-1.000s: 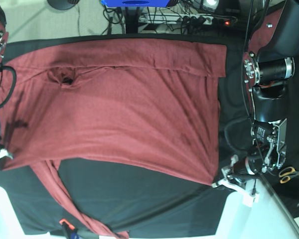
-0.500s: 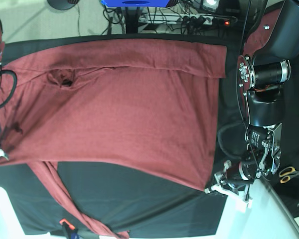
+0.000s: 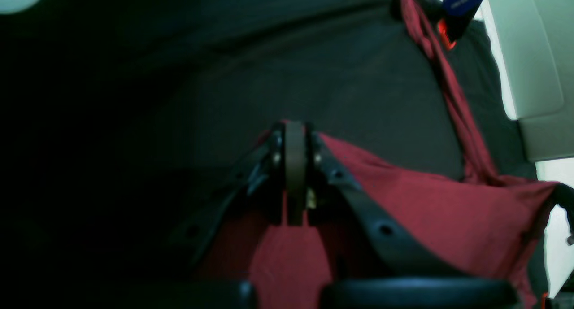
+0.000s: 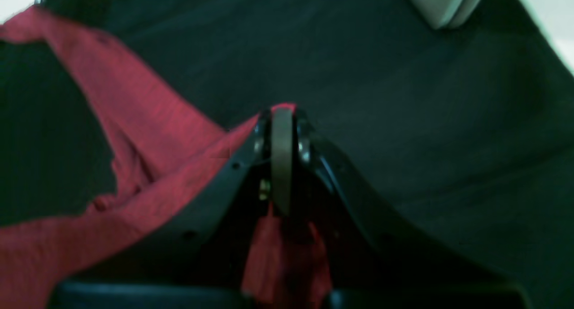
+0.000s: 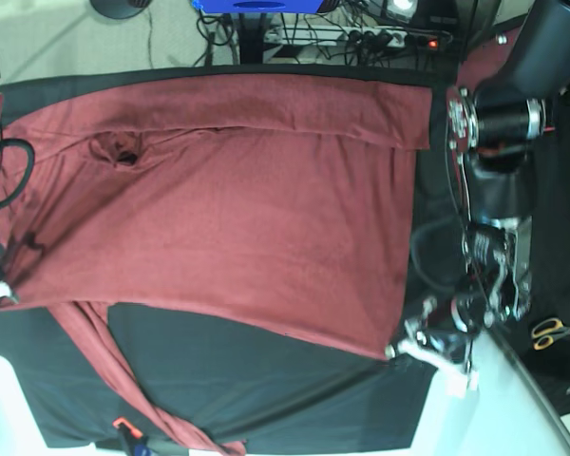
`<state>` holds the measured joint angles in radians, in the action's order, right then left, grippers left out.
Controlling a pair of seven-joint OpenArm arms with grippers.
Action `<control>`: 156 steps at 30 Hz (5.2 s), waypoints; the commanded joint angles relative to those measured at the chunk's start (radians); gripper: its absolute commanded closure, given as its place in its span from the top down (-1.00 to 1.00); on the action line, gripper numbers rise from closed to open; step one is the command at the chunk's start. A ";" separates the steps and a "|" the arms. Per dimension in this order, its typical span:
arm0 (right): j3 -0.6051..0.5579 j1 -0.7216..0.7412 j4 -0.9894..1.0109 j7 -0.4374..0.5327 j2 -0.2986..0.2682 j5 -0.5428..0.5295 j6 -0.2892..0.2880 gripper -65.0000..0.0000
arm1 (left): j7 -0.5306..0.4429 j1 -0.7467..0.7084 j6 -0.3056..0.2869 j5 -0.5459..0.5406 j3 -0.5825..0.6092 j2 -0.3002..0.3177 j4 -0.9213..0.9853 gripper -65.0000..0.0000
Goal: Fold the T-shirt properly
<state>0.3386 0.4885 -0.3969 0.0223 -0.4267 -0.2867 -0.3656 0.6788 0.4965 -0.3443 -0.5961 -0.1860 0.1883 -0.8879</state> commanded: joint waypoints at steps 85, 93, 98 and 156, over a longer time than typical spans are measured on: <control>0.104 -0.320 -0.351 -0.200 -0.064 -0.010 -0.065 -1.00 | 0.164 -0.661 -0.014 -0.103 -0.106 0.118 -0.684 -1.00; 0.104 -0.316 -0.354 -0.304 -0.062 -0.010 -0.065 -0.98 | 0.164 -0.668 -0.014 -0.103 -0.096 0.112 -0.684 -1.00; 0.109 -0.299 -0.371 -0.393 -0.045 -0.013 -0.065 -0.79 | 0.164 -0.668 -0.014 -0.103 -0.096 0.112 -0.684 -1.00; -0.209 0.037 0.079 -0.215 -0.054 -0.007 -0.031 0.09 | 0.164 -0.668 -0.014 -0.103 -0.103 0.112 -0.675 -1.00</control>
<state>0.1307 0.4988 -0.3058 -0.2089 -0.4599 -0.2848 -0.3931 0.8574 -0.1806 -0.3508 -0.6834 -0.2810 0.2882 -1.5482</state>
